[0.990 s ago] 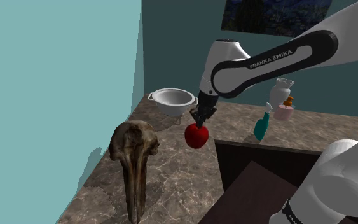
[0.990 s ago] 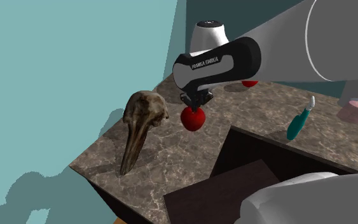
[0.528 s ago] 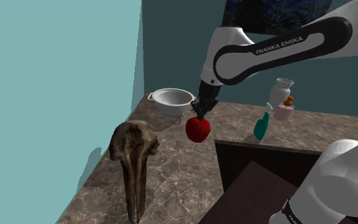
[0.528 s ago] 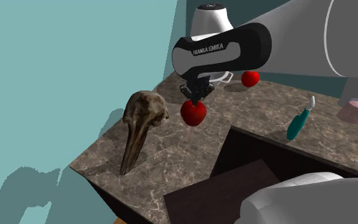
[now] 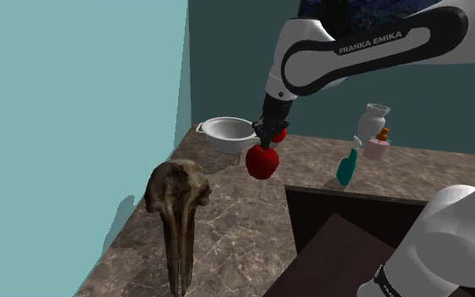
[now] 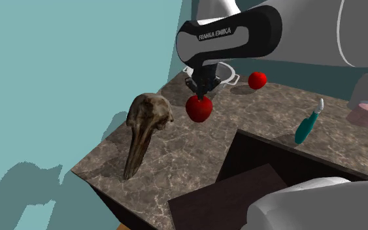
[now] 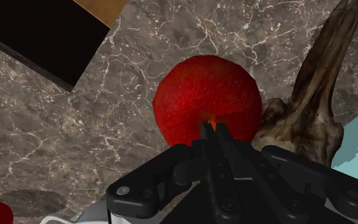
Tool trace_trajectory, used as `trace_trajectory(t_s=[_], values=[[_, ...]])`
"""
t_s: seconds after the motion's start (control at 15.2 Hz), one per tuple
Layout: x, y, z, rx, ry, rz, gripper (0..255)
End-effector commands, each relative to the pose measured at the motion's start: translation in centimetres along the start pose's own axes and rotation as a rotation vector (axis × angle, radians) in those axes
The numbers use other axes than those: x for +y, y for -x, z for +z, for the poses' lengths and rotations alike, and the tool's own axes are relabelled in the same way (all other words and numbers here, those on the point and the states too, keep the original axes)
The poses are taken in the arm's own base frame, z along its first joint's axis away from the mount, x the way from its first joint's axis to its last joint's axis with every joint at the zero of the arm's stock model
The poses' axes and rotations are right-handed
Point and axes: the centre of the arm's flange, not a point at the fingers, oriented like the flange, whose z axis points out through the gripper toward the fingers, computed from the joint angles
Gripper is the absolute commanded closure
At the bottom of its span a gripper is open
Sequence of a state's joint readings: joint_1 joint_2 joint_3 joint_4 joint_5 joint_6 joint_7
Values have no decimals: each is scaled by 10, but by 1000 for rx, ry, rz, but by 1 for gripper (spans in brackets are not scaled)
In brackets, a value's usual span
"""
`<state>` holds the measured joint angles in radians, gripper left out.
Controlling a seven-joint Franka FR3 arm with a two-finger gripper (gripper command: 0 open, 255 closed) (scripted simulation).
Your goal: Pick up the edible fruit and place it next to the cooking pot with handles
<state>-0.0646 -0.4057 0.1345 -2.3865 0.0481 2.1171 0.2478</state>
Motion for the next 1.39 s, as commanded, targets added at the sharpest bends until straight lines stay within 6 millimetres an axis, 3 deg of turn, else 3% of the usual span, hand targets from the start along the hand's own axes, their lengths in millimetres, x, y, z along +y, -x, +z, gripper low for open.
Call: trace_trajectory(t_s=[0.0, 1.32], values=[[2, -25, 2, 0, 0, 0, 255], [20, -286, 35, 0, 0, 0, 255]])
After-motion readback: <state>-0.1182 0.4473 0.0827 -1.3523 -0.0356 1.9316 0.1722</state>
